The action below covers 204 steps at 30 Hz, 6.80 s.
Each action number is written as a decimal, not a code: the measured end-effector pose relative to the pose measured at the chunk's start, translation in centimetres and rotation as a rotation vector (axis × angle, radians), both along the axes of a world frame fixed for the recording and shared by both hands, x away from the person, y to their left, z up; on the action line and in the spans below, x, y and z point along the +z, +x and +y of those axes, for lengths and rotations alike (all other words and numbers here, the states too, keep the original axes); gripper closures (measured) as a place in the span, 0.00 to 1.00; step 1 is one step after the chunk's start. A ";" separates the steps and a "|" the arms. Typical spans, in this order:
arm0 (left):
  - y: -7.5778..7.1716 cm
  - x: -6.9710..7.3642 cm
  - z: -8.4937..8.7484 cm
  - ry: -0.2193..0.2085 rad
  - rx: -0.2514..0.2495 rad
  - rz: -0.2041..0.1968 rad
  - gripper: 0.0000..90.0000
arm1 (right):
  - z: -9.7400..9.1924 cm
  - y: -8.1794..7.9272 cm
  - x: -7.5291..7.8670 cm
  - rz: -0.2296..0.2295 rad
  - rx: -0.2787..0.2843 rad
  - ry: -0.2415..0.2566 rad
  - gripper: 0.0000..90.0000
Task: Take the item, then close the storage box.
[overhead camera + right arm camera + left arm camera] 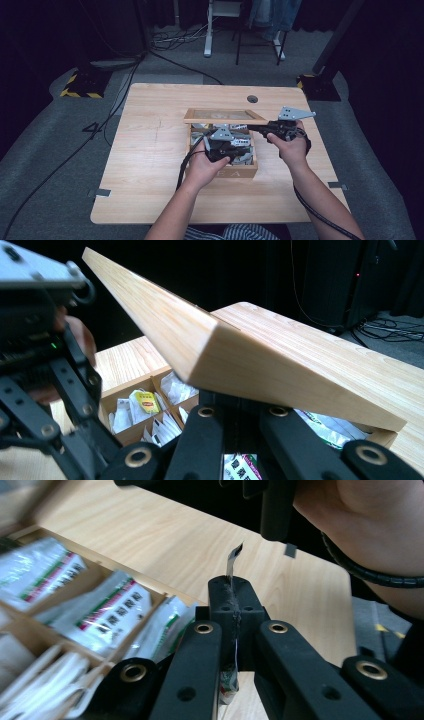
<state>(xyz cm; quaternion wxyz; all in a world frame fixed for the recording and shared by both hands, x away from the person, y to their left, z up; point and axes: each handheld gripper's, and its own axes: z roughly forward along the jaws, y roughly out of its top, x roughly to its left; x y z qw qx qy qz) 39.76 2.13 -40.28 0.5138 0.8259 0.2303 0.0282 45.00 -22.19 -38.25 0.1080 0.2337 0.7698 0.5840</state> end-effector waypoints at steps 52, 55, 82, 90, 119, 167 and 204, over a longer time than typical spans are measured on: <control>-5.4 4.8 12.5 0.037 0.231 -0.070 1.00 | -0.2 -0.4 -0.4 0.016 -0.015 -0.014 1.00; -5.7 4.8 13.2 0.058 0.255 -0.074 1.00 | -0.2 -0.4 -0.5 0.019 -0.013 -0.016 1.00; -2.9 -0.1 19.6 0.168 0.524 0.058 1.00 | -0.2 -0.5 -0.6 0.024 -0.016 -0.024 1.00; -2.2 -1.8 20.7 0.137 0.529 0.109 1.00 | -0.2 -0.6 -0.7 0.025 -0.015 -0.023 1.00; -1.0 -4.4 21.9 0.128 0.579 0.131 0.78 | -0.2 -0.6 -0.8 0.029 -0.017 -0.027 1.00; -9.2 -7.5 13.4 0.280 0.242 0.072 0.30 | -0.9 -2.3 -1.0 0.061 -0.046 -0.074 1.00; -8.5 -9.8 13.2 0.336 0.255 0.058 0.22 | -1.6 -4.6 -0.9 0.224 0.009 -0.295 1.00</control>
